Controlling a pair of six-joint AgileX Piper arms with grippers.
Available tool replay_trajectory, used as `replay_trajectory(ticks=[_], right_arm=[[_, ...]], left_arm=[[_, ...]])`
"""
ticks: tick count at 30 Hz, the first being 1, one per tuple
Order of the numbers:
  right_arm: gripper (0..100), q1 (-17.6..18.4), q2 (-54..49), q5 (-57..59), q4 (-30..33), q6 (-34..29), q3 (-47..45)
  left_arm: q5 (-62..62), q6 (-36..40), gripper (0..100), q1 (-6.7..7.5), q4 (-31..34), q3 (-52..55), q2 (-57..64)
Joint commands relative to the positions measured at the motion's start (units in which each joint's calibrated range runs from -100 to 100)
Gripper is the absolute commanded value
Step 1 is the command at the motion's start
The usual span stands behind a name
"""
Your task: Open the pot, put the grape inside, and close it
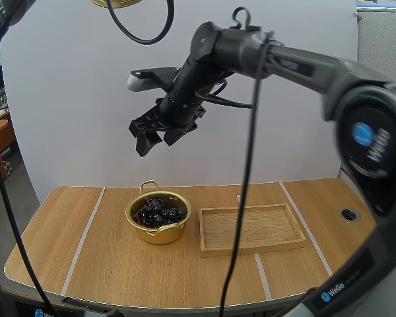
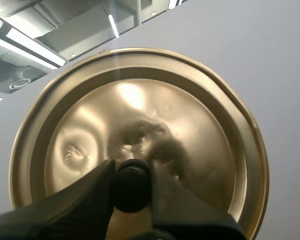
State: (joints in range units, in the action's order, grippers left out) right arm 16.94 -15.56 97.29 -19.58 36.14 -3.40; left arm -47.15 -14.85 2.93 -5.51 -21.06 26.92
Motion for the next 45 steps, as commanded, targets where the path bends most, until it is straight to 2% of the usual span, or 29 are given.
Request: replay_trajectory(ticks=[1, 9, 23, 26, 27, 28, 32, 36, 45], right_arm=[[100, 0.0, -13.3, 0.9, 3.2, -1.9, -8.2], [100, 0.0, -27.1, 2.7, 8.6, -6.0, -14.2], [100, 0.0, -47.8, 2.7, 10.2, -10.4, -24.6], [43, 0.0, -50.1, 2.7, 9.3, -10.5, -27.0], [16, 0.0, -50.9, 2.7, 8.9, -10.5, -27.7], [0, 0.0, -51.8, 2.7, 8.7, -10.5, -28.1], [0, 0.0, -55.2, 2.7, 11.4, -11.6, -28.5], [0, 0.0, -58.3, 2.7, 9.5, -11.6, -29.7], [0, 0.0, -64.9, 2.7, 8.8, -11.6, -41.5]], left_arm=[[2.1, 0.8, 0, 0.16, 0.5, -0.3, 0.4], [2.1, 0.8, 0, 0.16, 0.5, -0.3, 0.4], [2.1, 0.8, 0, 0.16, 0.5, -0.3, 0.4], [2.1, 0.8, 0, 0.16, 0.5, -0.3, 0.4], [2.1, 0.8, 0, 0.16, 0.5, -0.3, 0.4], [2.1, 0.8, 0, 0.16, 0.5, -0.3, 0.4], [2.1, 0.8, 0, 0.16, 0.5, -0.3, 0.4], [2.1, 0.8, 0, 0.16, 0.5, -0.3, 0.4], [2.1, 0.8, 0, 0.16, 0.5, -0.3, 0.4]])
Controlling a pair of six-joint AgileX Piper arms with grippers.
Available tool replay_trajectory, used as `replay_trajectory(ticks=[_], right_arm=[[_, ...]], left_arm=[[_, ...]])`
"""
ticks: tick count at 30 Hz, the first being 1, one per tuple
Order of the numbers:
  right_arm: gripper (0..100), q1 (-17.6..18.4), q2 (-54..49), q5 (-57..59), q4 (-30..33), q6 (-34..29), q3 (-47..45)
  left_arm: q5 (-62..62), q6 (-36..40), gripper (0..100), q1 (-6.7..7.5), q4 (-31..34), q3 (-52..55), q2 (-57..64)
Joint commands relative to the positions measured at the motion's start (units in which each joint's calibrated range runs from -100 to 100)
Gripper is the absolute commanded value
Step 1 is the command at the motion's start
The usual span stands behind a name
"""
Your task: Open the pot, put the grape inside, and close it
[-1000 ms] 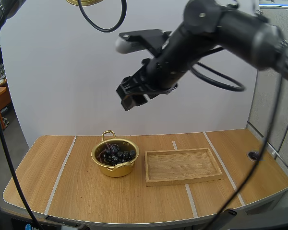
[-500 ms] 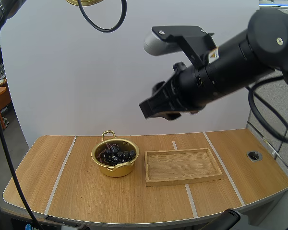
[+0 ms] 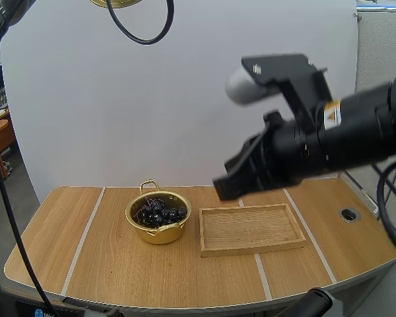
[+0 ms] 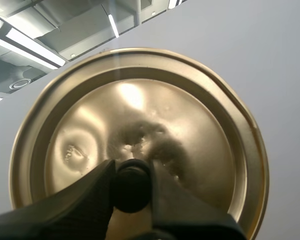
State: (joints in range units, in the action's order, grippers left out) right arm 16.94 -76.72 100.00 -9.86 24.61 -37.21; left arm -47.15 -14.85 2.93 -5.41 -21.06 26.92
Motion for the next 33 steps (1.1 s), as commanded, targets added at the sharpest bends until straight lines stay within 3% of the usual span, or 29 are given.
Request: replay_trajectory(ticks=[1, 8, 33], right_arm=[[0, 0.0, -4.0, 0.0, -0.9, 0.0, -8.9], [0, 0.0, -4.5, 0.0, -1.0, 0.0, -15.0], [0, -2.0, -9.7, 0.0, -1.7, 0.2, -18.8]], left_arm=[[2.1, 0.8, 0, 0.16, 0.4, -0.3, 0.4], [2.1, 0.8, 0, 0.16, 0.4, -0.3, 0.4], [2.1, 0.8, 0, 0.16, 0.4, -0.3, 0.4]])
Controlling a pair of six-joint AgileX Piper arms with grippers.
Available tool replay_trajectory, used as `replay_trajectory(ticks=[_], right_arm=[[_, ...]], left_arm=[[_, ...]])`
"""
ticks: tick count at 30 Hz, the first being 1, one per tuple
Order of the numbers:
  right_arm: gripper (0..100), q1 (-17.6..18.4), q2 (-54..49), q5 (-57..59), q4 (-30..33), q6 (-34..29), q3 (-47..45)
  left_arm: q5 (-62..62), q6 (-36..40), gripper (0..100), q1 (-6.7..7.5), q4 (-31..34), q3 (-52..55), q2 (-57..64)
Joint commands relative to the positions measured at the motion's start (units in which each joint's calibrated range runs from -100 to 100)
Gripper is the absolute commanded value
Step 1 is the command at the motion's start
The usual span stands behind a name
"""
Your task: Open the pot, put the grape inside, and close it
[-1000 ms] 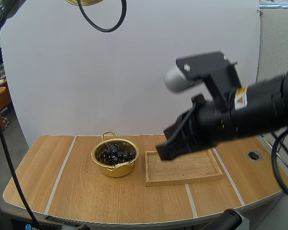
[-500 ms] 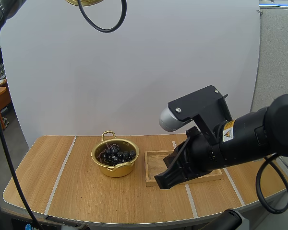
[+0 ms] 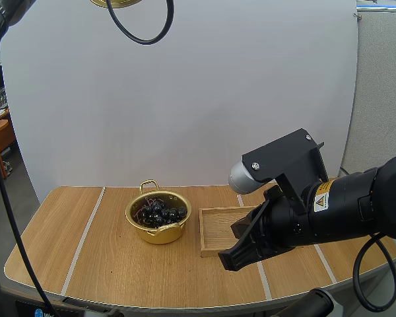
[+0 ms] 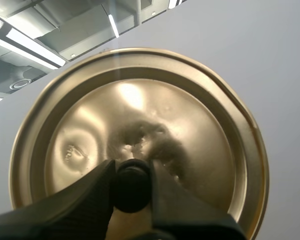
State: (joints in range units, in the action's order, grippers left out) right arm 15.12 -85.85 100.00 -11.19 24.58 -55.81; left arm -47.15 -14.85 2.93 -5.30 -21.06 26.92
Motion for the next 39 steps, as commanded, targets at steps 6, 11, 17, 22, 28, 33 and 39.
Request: replay_trajectory(ticks=[6, 11, 17, 22, 28, 33, 39], right_arm=[[0, -0.2, 0.1, -5.6, -0.5, 0.3, -0.2], [0, -0.2, 0.2, -8.0, -0.5, 0.4, -0.2], [0, -0.2, 0.2, -10.4, 0.3, 0.4, -0.2], [0, -0.2, 0.2, -13.0, 0.3, 0.4, -0.2], [0, -0.2, 0.2, -13.0, 0.4, 0.4, -0.2], [0, -0.2, 0.2, -13.0, 0.7, 0.4, -0.2], [0, -0.2, 0.2, -13.0, 0.7, 0.4, -0.2]], left_arm=[[2.1, 0.8, 0, 0.16, 0.3, -0.3, 0.4], [2.1, 0.8, 0, 0.16, 0.3, -0.3, 0.4], [2.1, 0.8, 0, 0.16, 0.3, -0.3, 0.4], [1.5, 0.8, 0, 0.16, 0.1, -0.3, 0.4], [-16.9, 1.9, 0, 0.16, 0.0, -0.3, 0.4], [-32.4, 3.2, 0, 0.16, -1.3, -0.3, 0.3], [-42.5, 4.3, 0, 0.16, -1.3, -0.3, 0.0]])
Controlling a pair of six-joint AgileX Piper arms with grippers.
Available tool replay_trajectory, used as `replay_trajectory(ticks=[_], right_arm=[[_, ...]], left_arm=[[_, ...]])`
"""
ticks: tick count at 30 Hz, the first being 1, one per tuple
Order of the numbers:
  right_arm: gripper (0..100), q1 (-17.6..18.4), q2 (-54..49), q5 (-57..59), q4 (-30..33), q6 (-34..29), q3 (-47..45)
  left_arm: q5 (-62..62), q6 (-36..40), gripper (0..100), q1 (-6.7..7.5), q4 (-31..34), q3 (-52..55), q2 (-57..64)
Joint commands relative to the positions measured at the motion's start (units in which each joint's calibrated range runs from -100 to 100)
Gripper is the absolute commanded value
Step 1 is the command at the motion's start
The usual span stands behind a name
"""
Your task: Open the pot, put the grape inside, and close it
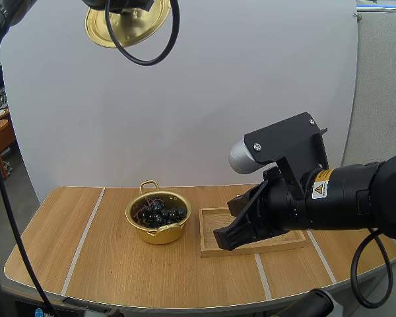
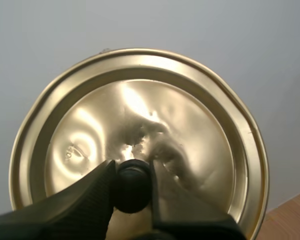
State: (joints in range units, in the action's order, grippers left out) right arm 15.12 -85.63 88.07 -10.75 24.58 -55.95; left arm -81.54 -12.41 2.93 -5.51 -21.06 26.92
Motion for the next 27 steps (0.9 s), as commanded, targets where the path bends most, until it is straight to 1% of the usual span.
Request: replay_trajectory(ticks=[1, 5, 11, 19, 27], right_arm=[[0, -0.2, 0.0, -1.1, 0.2, 0.4, 0.0], [0, -0.2, 0.0, -1.1, 0.2, 0.4, 0.0], [0, -0.2, 0.0, -1.1, 0.2, 0.4, 0.0], [0, -0.2, 0.0, -1.1, 0.3, 0.4, 0.0], [0, -0.2, 0.0, -1.1, 0.3, 0.4, 0.0]], left_arm=[[-9.9, 1.9, 0, 0.16, -1.1, -0.3, -0.2], [-18.5, 1.9, 0, 0.16, -1.1, -0.3, -1.5], [-18.5, 1.5, 0, 0.16, -1.1, 0.5, -4.2], [-18.5, -0.6, 0, 0.16, -1.5, 11.4, -6.9], [-18.5, -1.3, 0, 0.16, -1.5, 22.1, -13.2]])
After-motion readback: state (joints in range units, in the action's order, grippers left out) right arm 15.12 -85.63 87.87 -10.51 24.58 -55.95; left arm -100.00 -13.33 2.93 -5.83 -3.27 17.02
